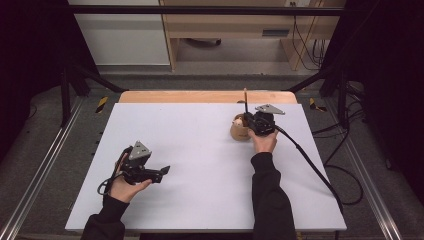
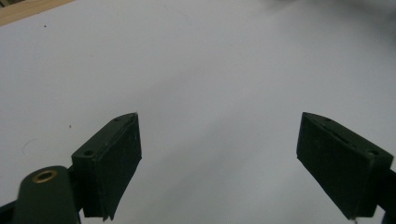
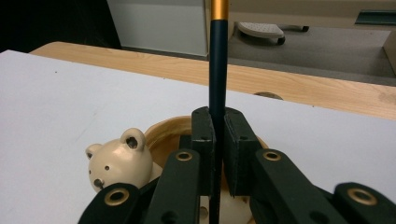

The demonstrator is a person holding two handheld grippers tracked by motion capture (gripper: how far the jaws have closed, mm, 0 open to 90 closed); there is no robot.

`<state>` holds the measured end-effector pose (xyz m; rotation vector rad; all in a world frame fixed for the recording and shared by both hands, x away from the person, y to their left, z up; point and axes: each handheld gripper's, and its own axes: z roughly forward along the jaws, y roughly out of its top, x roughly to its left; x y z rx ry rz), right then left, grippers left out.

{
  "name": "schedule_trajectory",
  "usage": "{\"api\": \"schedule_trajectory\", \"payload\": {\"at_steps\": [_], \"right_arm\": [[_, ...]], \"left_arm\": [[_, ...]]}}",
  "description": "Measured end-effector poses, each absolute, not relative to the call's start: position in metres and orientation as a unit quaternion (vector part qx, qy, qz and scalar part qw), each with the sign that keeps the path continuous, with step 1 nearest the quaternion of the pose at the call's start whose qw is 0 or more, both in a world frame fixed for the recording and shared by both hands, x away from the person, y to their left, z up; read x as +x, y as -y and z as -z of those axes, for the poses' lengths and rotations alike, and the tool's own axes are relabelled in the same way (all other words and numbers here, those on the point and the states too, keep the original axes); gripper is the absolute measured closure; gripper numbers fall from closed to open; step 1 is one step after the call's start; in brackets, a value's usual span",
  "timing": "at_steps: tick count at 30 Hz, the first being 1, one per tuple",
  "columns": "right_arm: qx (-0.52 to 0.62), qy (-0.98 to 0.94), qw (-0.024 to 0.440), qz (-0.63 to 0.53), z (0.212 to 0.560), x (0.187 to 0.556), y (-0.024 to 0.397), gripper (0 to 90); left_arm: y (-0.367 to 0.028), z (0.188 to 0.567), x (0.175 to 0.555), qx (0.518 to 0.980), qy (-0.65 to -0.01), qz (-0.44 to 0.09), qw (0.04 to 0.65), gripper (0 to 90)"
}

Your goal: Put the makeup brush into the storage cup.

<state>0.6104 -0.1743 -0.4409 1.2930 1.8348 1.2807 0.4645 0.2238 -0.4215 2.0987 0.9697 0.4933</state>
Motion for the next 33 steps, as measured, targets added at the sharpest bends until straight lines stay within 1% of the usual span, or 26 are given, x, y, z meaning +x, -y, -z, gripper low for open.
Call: {"api": "schedule_trajectory", "payload": {"at_steps": [13,22,27,30,33], "right_arm": [[0.483,-0.688,0.273,-0.468,0.448,0.609,0.171,83.3],[0.483,-0.683,0.283,-0.47,0.448,0.604,0.18,80.2],[0.472,-0.685,0.291,-0.472,0.442,0.598,0.183,77.4],[0.47,-0.684,0.295,-0.474,0.438,0.593,0.185,74.5],[0.467,-0.682,0.299,-0.476,0.432,0.586,0.189,69.7]], "left_arm": [[-0.223,0.422,0.464,0.821,-0.38,-0.193,0.379,13.6],[-0.222,0.423,0.465,0.823,-0.38,-0.191,0.377,13.6],[-0.222,0.423,0.464,0.822,-0.381,-0.191,0.379,13.6],[-0.222,0.423,0.464,0.821,-0.381,-0.191,0.379,13.6],[-0.221,0.423,0.465,0.823,-0.381,-0.191,0.377,13.6]]}}
